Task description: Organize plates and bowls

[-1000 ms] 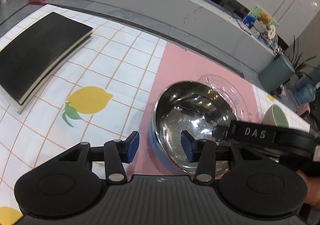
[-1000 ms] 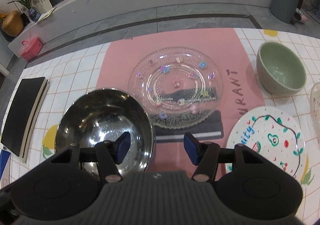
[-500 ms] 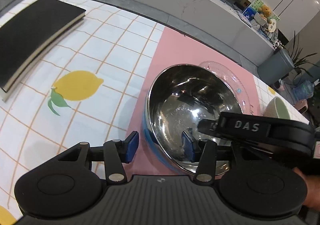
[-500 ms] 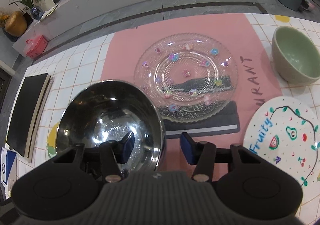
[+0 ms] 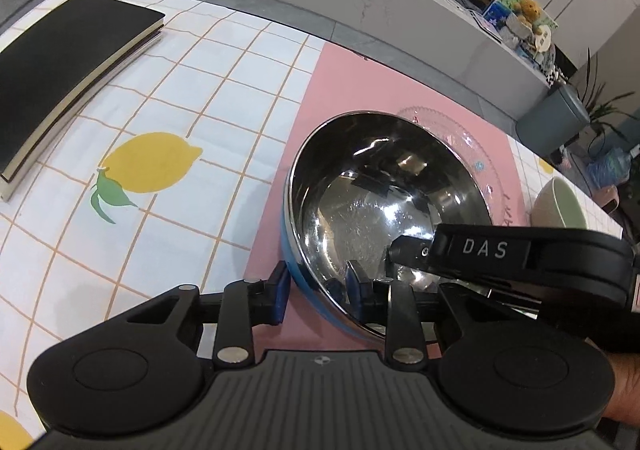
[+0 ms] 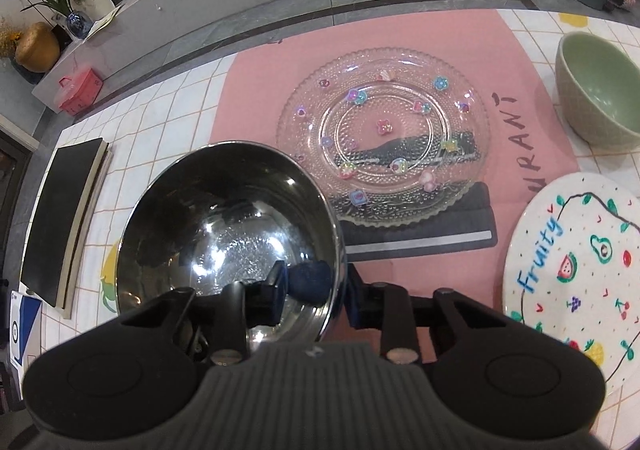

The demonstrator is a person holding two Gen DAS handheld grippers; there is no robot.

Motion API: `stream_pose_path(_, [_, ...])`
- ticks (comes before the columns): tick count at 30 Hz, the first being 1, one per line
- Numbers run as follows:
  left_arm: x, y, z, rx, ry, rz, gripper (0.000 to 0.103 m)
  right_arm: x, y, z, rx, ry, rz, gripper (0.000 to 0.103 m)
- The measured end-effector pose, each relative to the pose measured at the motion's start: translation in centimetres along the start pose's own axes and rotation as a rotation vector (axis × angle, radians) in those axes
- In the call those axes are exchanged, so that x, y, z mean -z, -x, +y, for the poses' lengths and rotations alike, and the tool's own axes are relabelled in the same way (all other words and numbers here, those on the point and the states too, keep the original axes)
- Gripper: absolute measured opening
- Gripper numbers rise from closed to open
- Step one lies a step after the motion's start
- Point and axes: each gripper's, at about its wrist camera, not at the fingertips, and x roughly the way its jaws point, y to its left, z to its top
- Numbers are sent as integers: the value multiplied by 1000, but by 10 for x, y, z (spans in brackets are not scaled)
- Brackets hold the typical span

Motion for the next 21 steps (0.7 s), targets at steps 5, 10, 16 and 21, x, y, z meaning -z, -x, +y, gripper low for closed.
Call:
stream_pose_path(5, [-1,0,2,3,8,15,32,2,1,1,5,18,-3,27])
stream_pose_path(10, [-1,1,5,-1,18,24,27,2,5,0,-2,5,-4,22])
stream_pose_path(16, [-3,7,11,17,51,27,26,3,13,0,-14,-12,-11,17])
stream_pose_path(21, [-3,18,7,19,37,7,26,4,24,0,-27,-21,-26,17])
